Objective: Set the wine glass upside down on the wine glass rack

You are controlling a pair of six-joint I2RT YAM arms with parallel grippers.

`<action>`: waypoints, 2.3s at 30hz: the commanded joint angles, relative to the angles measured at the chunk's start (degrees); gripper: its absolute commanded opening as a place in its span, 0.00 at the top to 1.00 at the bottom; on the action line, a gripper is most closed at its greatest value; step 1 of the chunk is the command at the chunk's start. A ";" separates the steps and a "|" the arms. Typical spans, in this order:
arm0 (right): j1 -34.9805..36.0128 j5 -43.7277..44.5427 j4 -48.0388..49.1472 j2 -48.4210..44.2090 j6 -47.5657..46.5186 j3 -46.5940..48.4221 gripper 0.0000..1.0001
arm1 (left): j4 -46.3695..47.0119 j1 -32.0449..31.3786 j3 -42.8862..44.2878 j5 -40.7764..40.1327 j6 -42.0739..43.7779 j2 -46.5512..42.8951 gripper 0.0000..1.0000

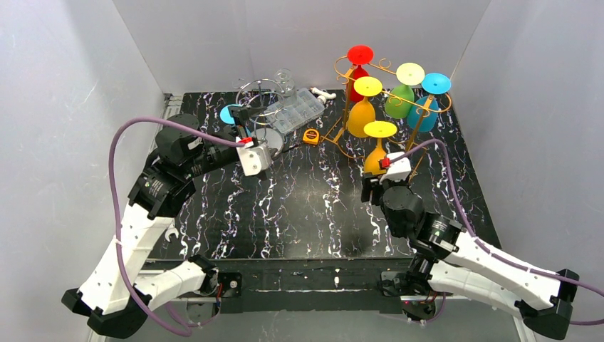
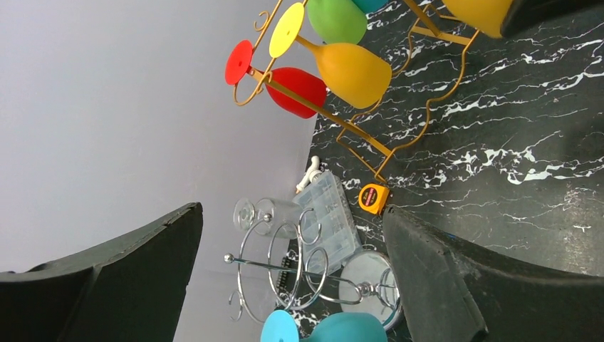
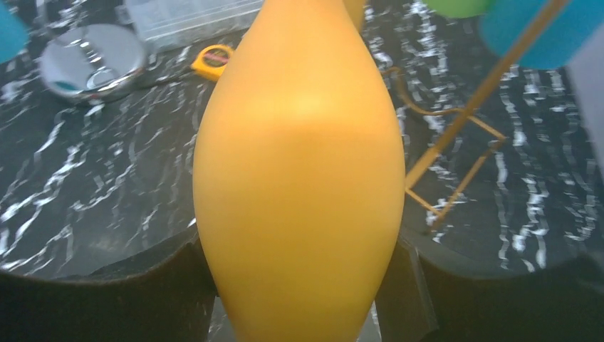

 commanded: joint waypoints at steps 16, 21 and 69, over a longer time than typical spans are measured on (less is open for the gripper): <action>-19.57 18.27 25.40 12.83 -4.76 -2.40 0.63 | -3.94 -0.18 1.82 -1.22 0.12 3.46 0.06; -20.03 17.52 31.22 12.48 -6.81 -5.02 0.63 | -5.19 -0.35 3.71 -1.85 -0.36 5.72 0.07; -25.98 12.69 37.03 18.18 -4.01 -3.40 0.65 | -12.34 -7.82 9.01 -12.85 4.67 11.11 0.09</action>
